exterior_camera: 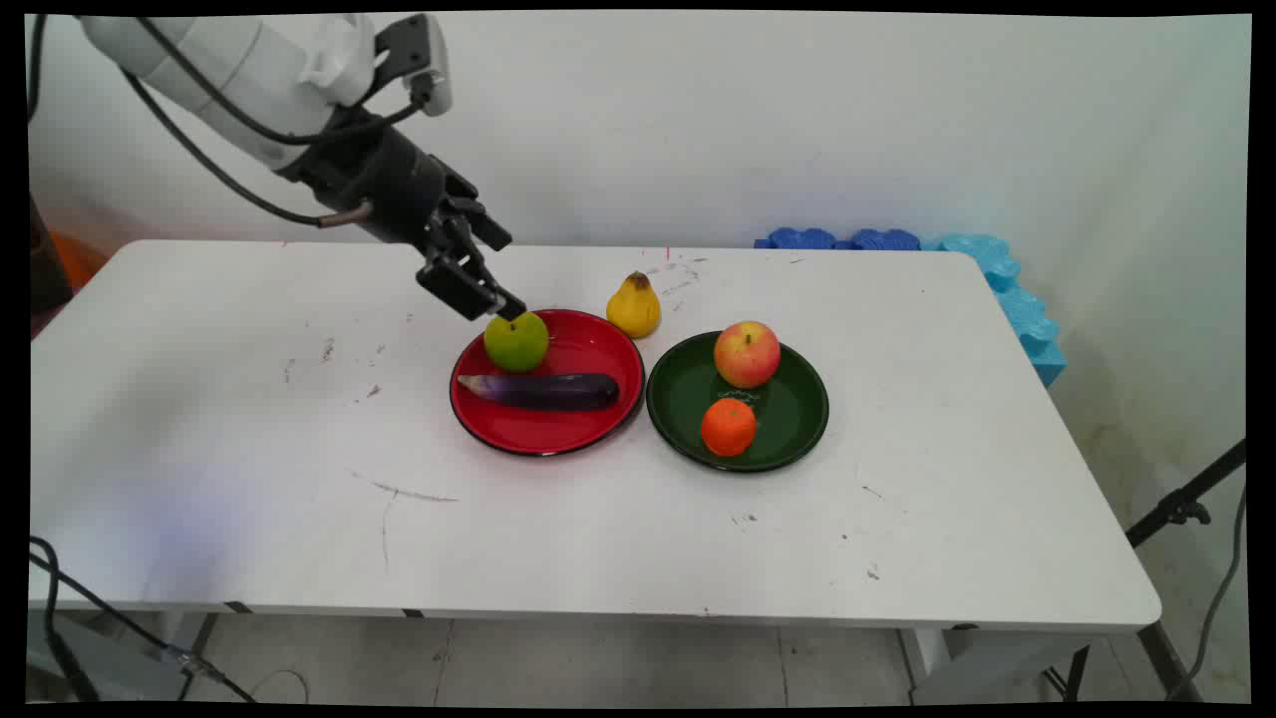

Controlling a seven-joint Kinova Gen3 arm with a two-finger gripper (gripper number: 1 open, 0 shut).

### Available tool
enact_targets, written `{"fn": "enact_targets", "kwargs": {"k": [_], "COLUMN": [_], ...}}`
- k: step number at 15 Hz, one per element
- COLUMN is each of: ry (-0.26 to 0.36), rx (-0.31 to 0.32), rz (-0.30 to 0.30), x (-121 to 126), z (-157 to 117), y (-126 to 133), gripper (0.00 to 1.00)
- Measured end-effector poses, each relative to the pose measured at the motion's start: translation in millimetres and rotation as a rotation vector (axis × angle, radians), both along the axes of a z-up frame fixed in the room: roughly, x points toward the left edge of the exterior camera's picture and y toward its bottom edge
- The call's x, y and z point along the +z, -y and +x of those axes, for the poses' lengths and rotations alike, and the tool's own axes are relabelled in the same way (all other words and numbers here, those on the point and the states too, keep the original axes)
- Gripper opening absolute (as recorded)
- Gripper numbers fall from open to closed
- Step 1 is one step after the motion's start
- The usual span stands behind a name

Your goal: Pick up the mandarin from the green plate

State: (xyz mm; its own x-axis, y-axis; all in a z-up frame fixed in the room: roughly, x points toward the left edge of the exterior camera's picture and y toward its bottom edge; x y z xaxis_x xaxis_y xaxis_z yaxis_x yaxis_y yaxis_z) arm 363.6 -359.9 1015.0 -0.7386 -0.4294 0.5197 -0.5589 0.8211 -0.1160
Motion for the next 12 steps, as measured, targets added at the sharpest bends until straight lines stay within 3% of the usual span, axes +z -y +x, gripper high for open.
{"fn": "enact_targets", "kwargs": {"k": [7,12], "ry": [0.032,0.064], "rx": [-0.003,-0.007], "rz": [-0.007,0.011], "x": [-14.5,-44.1], "z": [-37.5,-74.4], "y": [28.6,54.5], "gripper": [1.00,1.00]}}
